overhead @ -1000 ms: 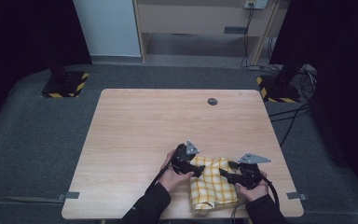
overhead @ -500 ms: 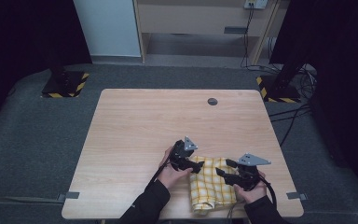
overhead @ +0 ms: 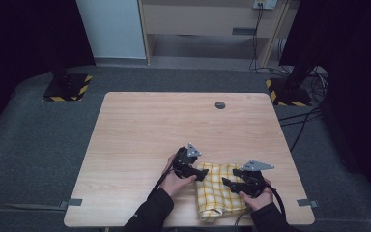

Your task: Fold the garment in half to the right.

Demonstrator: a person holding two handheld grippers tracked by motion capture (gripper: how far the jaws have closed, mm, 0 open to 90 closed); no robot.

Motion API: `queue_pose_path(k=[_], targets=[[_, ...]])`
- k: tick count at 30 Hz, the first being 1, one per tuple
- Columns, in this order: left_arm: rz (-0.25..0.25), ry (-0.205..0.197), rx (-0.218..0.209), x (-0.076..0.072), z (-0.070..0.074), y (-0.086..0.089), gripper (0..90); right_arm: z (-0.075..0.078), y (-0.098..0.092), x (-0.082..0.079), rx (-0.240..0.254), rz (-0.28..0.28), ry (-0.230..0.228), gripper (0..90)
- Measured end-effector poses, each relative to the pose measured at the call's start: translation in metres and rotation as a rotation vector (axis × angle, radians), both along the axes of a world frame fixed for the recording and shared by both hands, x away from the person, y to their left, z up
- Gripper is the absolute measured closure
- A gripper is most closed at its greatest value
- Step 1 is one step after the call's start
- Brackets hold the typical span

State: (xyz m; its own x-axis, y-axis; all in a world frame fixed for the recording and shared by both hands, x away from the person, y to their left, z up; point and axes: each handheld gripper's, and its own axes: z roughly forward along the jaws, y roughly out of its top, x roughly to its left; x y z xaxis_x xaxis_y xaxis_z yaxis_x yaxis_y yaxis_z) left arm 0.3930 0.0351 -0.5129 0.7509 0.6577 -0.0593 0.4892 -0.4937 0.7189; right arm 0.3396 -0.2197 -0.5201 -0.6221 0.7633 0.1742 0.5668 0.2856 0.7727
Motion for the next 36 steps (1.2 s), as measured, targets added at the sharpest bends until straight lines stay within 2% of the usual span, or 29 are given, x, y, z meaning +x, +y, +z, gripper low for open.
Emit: queue_pose_path(k=[3, 5, 9, 13, 17, 20, 22, 25, 27, 30, 33, 36], targets=[[0.001, -0.008, 0.000, -0.002, 0.003, 0.005, 16.8, 0.013, 0.004, -0.009, 0.048, 0.024, -0.035, 35.4], [0.010, -0.001, 0.003, -0.001, 0.002, 0.006, 16.7, 0.019, 0.014, -0.017, 0.056, 0.067, -0.037, 34.7], [0.016, 0.017, 0.008, 0.001, -0.002, 0.007, 16.1, 0.015, 0.039, -0.031, 0.018, 0.176, -0.006, 33.8], [0.012, 0.015, 0.023, 0.001, -0.003, 0.007, 15.5, 0.007, 0.052, -0.042, 0.007, 0.226, 0.023, 35.0], [0.015, 0.031, 0.029, 0.003, -0.006, 0.007, 14.6, 0.000, 0.055, -0.046, -0.026, 0.239, 0.029, 35.8], [0.016, 0.053, 0.016, 0.004, -0.007, 0.007, 13.0, -0.009, 0.056, -0.048, -0.065, 0.239, 0.031, 36.2], [0.016, 0.045, 0.016, 0.004, -0.006, 0.007, 13.5, -0.011, 0.056, -0.049, -0.066, 0.239, 0.024, 36.2], [0.044, 0.014, -0.040, 0.004, 0.000, 0.009, 16.2, 0.000, 0.049, -0.053, -0.030, 0.250, 0.001, 34.5], [0.067, 0.005, -0.061, 0.007, 0.001, 0.009, 16.8, 0.004, 0.046, -0.057, -0.022, 0.256, -0.004, 33.9], [0.071, 0.028, -0.035, 0.011, -0.001, 0.006, 16.1, 0.000, 0.043, -0.062, -0.036, 0.254, 0.008, 34.0], [0.067, 0.023, -0.009, 0.011, -0.004, 0.003, 15.9, -0.006, 0.039, -0.061, -0.034, 0.248, 0.027, 34.0], [0.065, 0.024, -0.004, 0.011, -0.005, 0.003, 15.8, -0.010, 0.039, -0.058, -0.039, 0.253, 0.038, 34.0]])
